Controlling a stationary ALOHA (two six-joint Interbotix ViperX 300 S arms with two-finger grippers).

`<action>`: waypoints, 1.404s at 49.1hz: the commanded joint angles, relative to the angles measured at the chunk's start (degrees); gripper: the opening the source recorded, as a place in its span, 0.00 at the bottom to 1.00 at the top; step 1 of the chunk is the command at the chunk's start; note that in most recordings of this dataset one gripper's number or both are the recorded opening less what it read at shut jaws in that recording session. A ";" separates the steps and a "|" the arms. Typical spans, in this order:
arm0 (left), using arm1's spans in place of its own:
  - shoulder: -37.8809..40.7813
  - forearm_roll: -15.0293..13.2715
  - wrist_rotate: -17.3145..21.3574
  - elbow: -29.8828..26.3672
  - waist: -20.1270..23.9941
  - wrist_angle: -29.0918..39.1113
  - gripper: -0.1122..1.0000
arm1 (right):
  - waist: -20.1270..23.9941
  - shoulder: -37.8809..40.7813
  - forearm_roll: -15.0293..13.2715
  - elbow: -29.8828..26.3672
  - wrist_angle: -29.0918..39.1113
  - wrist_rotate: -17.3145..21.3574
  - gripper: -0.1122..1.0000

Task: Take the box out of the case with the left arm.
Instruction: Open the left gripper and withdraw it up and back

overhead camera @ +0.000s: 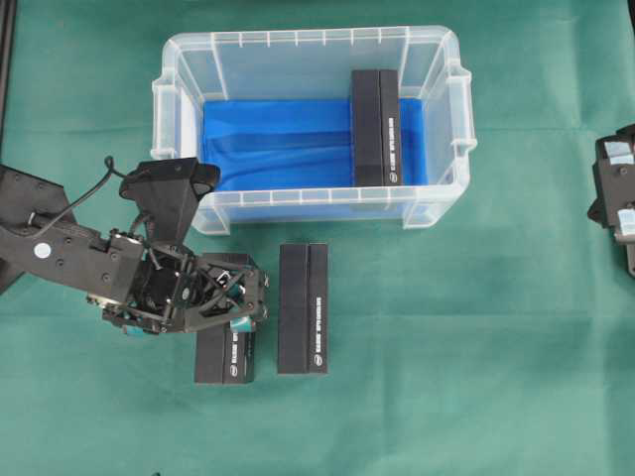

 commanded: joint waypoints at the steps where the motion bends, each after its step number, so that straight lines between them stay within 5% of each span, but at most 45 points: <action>1: -1.41 -0.09 0.09 -2.02 0.09 0.09 0.96 | -0.09 0.18 0.18 -1.58 -0.09 0.26 0.09; 13: -3.60 0.09 0.35 -5.01 0.09 3.08 0.96 | -0.09 0.18 0.18 -1.58 -0.09 0.26 0.09; 37: -9.32 0.88 0.44 -13.62 0.09 21.45 0.96 | -0.09 0.18 0.18 -1.58 -0.09 0.26 0.09; 69: -9.49 0.88 0.44 -13.71 -0.62 21.18 0.95 | -0.09 0.18 0.09 -1.58 -0.09 0.18 0.09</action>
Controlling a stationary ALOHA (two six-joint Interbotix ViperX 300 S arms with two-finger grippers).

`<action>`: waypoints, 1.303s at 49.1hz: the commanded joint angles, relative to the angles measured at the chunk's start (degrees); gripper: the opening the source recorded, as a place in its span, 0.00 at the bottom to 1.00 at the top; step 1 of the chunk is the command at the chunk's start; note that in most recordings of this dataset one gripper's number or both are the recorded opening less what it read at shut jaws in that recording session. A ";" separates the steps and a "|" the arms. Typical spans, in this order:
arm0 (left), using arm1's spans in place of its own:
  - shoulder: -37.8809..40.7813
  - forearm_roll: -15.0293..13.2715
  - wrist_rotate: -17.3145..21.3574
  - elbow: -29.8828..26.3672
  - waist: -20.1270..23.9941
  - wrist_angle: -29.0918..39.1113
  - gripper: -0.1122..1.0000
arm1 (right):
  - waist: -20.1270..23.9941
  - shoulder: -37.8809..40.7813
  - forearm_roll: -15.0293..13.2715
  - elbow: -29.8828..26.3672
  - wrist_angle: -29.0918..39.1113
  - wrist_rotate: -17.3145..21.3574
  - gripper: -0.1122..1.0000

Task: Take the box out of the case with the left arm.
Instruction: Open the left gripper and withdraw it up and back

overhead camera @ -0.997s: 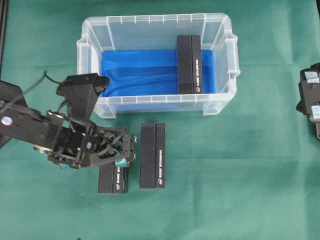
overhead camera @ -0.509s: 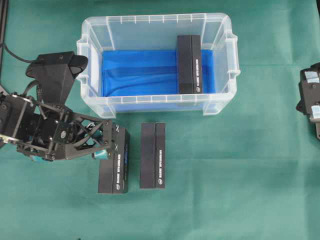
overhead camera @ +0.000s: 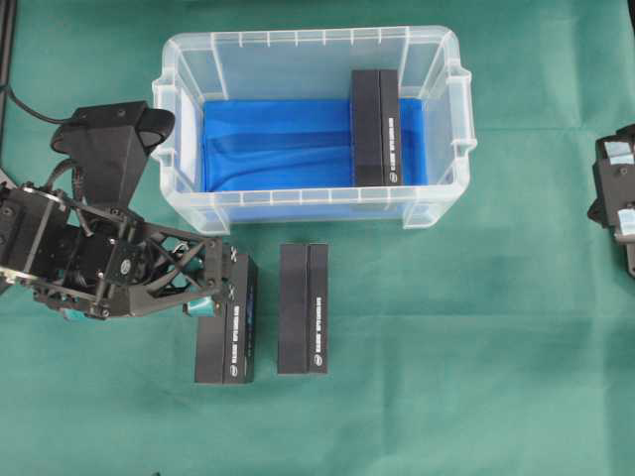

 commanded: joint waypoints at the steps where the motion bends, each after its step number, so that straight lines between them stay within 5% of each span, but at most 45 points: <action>1: -1.32 0.18 0.00 -1.41 -0.53 -0.18 0.95 | -0.09 0.18 0.09 -1.49 -0.18 0.09 0.09; 27: -11.78 0.09 -0.62 9.23 -5.36 0.44 0.95 | -0.09 0.18 0.00 -1.49 -0.18 0.18 0.09; 44: -13.54 0.35 -0.35 10.72 -5.10 1.85 0.95 | -0.09 0.18 0.09 -1.49 -0.18 0.18 0.09; 56: -14.50 0.26 0.97 11.51 -2.02 3.43 0.95 | -0.09 0.18 0.09 -1.58 0.79 0.18 0.09; 64: -16.35 0.26 5.63 12.48 2.72 3.52 0.95 | -0.09 0.18 0.09 -1.58 2.81 0.18 0.09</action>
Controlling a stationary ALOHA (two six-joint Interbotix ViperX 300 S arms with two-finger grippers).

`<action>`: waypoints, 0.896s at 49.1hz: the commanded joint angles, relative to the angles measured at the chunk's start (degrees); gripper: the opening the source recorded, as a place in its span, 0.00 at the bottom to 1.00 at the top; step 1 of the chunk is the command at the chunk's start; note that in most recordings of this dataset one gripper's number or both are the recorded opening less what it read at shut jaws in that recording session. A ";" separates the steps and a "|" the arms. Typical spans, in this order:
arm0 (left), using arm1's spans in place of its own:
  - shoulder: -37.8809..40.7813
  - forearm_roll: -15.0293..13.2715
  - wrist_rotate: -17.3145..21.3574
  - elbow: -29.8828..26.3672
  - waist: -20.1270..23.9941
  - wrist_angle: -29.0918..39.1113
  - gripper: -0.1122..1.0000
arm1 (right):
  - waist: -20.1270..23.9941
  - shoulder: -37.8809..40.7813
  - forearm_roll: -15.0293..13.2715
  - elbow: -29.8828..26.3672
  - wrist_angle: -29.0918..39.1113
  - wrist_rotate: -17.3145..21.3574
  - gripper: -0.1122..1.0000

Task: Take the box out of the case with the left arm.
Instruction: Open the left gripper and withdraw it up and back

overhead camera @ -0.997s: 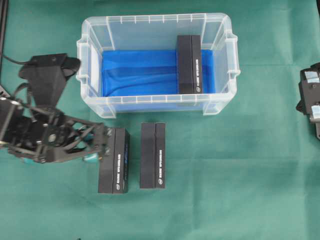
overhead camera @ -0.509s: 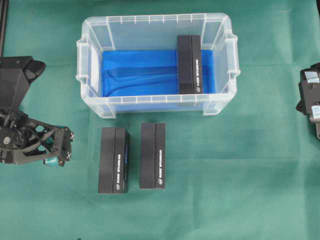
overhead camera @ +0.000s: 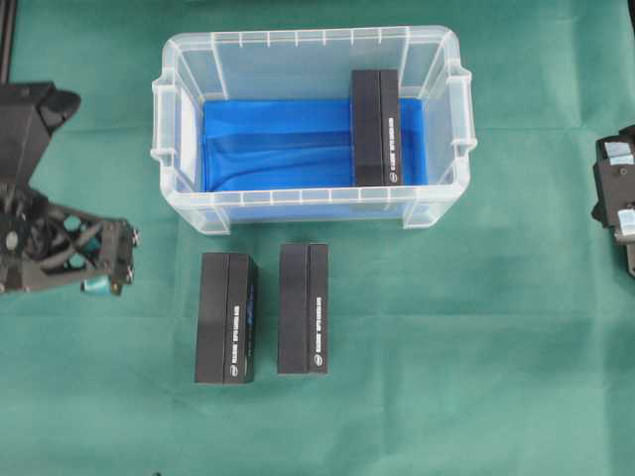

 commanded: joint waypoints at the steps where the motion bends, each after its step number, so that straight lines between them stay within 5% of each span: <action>1: -1.58 0.26 2.37 -0.09 3.16 0.18 0.95 | -0.09 0.18 0.09 -1.58 0.97 0.18 0.09; 28: -5.36 -0.18 19.07 0.18 25.05 8.44 0.95 | -0.09 0.18 0.09 -1.58 1.41 0.26 0.09; 44: -5.19 -0.26 25.75 -0.18 30.85 8.53 0.94 | -0.09 0.09 0.09 -1.67 1.32 0.26 0.09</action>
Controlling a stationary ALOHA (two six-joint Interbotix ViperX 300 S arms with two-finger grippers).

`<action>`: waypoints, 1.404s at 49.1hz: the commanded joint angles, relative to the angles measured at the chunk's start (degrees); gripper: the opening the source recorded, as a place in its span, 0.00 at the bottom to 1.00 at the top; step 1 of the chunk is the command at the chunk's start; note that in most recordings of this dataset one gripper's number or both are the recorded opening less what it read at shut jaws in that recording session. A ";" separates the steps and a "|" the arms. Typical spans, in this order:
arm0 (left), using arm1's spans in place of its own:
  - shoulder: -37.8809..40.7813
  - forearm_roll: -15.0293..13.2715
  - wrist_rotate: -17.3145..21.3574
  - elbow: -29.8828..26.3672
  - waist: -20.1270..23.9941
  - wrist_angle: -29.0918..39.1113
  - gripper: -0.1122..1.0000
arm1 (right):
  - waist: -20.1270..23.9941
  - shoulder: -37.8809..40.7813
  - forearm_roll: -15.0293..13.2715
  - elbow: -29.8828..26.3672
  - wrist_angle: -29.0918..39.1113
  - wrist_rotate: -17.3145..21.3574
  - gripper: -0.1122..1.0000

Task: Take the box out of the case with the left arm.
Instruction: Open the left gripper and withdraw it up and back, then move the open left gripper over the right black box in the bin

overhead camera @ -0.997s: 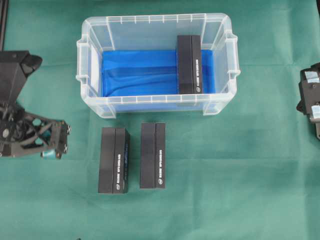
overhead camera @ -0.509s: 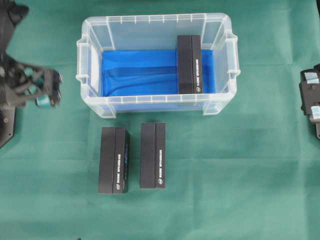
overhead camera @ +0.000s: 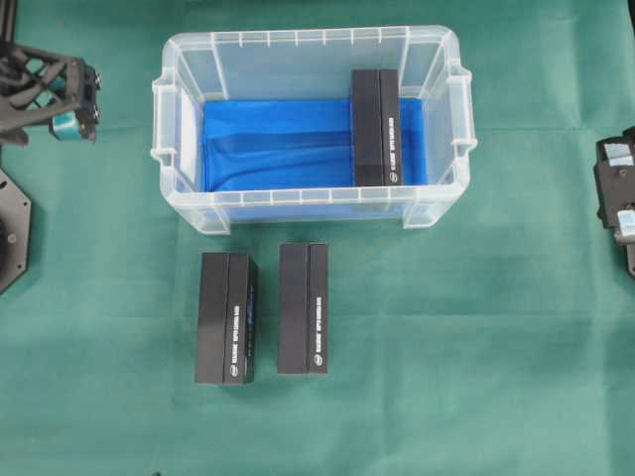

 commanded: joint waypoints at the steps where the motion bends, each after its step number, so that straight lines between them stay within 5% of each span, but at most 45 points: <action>1: -0.18 0.00 0.18 -1.23 0.44 0.09 0.94 | -0.09 0.26 0.09 -1.58 -0.26 0.18 0.09; 43: 2.29 -0.26 0.26 -3.08 0.35 -0.53 0.94 | -0.09 0.26 0.09 -1.58 -0.26 0.18 0.09; 69: 22.06 -0.35 0.18 -25.58 -2.99 -0.97 0.94 | -0.09 0.26 0.09 -1.49 -0.26 0.09 0.09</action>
